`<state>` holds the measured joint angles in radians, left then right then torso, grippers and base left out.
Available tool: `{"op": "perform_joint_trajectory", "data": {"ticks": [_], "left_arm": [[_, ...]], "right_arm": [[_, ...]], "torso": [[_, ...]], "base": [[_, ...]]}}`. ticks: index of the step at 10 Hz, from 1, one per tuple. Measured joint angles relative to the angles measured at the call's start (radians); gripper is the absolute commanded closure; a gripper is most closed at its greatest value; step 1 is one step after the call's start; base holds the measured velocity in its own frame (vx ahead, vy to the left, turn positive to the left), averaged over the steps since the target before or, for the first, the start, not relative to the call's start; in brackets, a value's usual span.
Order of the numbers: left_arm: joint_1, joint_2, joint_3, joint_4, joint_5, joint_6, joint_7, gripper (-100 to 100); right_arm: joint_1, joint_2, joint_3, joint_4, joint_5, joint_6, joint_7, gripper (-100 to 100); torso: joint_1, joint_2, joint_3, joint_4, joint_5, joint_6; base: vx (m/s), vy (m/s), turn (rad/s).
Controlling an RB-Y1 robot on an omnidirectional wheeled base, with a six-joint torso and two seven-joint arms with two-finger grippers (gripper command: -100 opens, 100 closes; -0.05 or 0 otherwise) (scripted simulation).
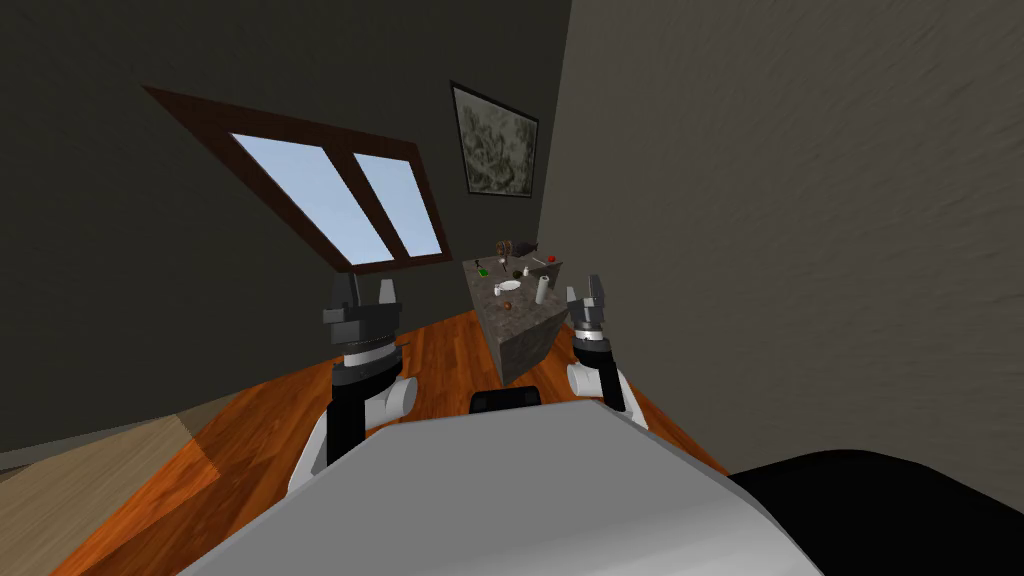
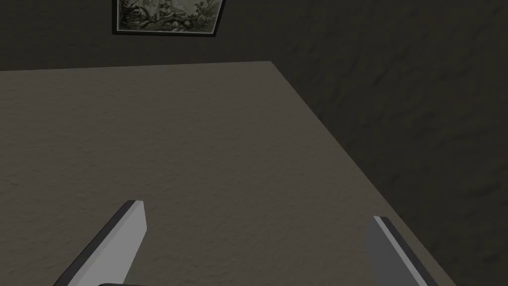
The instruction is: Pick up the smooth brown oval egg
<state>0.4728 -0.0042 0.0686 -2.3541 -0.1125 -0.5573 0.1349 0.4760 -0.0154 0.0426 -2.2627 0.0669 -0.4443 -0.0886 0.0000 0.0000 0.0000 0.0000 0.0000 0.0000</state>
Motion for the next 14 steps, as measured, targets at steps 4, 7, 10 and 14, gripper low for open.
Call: {"op": "perform_joint_trajectory", "data": {"ticks": [4,7,10,14], "left_arm": [[0.0,0.0,0.0,0.0,0.0,0.0,0.0,0],[0.0,0.0,0.0,0.0,0.0,0.0,0.0,0],[0.0,0.0,0.0,0.0,0.0,0.0,0.0,0],[0.0,0.0,0.0,0.0,0.0,0.0,0.0,0]], "right_arm": [[0.038,-0.111,-0.015,0.057,0.007,-0.012,0.005,-100],[0.067,-0.176,-0.021,0.103,0.014,-0.024,0.011,-100],[0.1,-0.279,-0.048,0.2,0.017,-0.046,0.011,-100],[0.132,-0.385,-0.056,0.274,0.027,-0.048,0.022,-100]], "torso": [[-0.003,0.007,0.004,0.002,-0.001,0.0],[-0.001,0.004,0.002,0.001,0.0,0.0],[0.001,0.007,0.004,0.002,0.0,0.0],[0.002,0.003,0.002,0.001,0.001,0.0]], "base": [[-0.099,-0.027,-0.009],[-0.061,-0.001,0.009],[-0.094,0.018,0.027],[-0.051,0.039,0.045]]}}
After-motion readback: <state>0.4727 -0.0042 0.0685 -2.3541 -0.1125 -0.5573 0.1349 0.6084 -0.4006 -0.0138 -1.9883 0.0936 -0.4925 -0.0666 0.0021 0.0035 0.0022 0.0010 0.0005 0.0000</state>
